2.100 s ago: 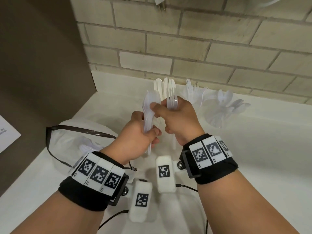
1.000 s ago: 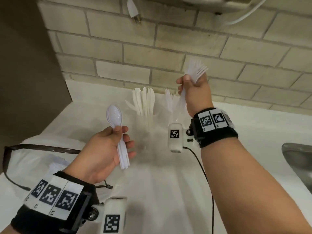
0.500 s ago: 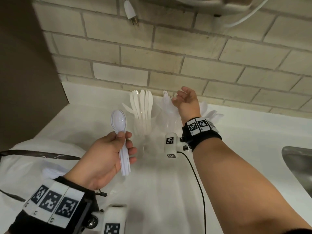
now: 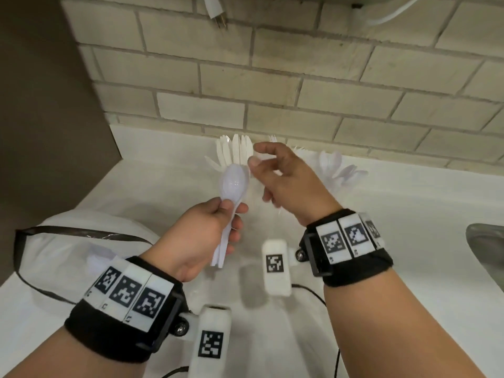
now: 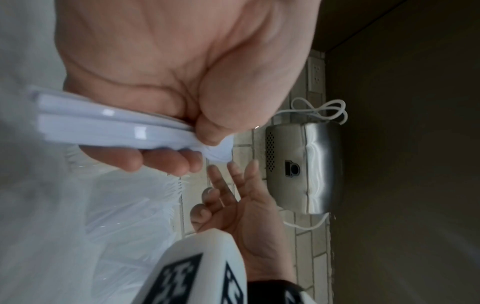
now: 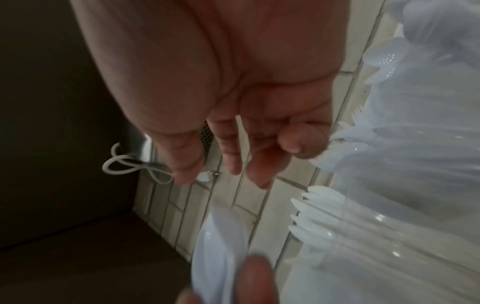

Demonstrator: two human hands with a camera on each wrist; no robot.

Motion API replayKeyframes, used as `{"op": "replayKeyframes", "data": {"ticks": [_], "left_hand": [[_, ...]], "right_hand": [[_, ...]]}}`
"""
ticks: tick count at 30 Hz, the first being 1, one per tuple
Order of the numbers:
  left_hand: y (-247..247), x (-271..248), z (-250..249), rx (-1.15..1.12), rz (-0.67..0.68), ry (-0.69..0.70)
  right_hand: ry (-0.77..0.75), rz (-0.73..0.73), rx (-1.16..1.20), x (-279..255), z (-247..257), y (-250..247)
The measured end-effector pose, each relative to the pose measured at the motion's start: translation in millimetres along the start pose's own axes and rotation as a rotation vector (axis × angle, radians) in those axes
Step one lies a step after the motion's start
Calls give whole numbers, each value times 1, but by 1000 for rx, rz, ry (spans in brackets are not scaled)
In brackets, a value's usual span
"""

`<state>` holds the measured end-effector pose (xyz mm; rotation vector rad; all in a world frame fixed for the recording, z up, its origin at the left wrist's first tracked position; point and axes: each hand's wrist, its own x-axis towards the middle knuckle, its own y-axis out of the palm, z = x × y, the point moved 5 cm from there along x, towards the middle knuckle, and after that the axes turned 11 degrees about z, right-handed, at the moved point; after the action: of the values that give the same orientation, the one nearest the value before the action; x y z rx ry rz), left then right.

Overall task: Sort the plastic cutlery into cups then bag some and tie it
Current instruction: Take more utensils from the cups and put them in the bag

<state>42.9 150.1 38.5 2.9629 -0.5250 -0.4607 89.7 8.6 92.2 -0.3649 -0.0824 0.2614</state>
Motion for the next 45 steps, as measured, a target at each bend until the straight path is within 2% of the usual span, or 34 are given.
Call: {"op": "replayKeyframes", "data": {"ticks": [2,4,8,10,13,15,17,18,20,22,25,28,32,38,40,42,45], "left_hand": [[7,-2,1,79,56,1],[12,-4,3,149,89,1],[19,-10,7,268,100,28],[17,-13,5,487,56,77],[0,-23,-9,969,-126,160],[-17,-36,-22,1220,-256,156],[-39,-48,-29,1454,-320,48],[-52,-53,-28,1532,-312,-56],[-74,-61,-21,1644,-232,-319],[-85,-61,-13,1724,-156,-492],[-82,-45,-2,1729,-66,-553],[-71,-22,4,1670,-68,-507],[-57,1,8,1640,-111,-357],[-33,17,2,1471,-246,-18],[-25,18,1,1356,-254,107],[-19,18,2,1212,-200,191],[-14,17,-1,994,-142,287]], "right_hand": [[32,136,40,-14,0,15],[36,189,93,-23,-3,24],[54,137,76,-28,-13,26],[57,112,45,-29,-17,25],[41,-35,-5,-26,-17,0],[-19,-240,-72,-23,-11,-36],[-103,-465,-206,-24,1,-75],[-133,-557,-286,-26,7,-90],[-167,-684,-410,-26,13,-113],[-165,-737,-478,-19,10,-125],[-84,-687,-508,5,-16,-127],[73,-614,-551,22,-44,-121],[299,-509,-674,34,-67,-113],[571,-353,-851,39,-90,-107],[565,-393,-915,39,-89,-108],[515,-452,-966,39,-84,-109],[362,-550,-1019,33,-61,-101]]}}
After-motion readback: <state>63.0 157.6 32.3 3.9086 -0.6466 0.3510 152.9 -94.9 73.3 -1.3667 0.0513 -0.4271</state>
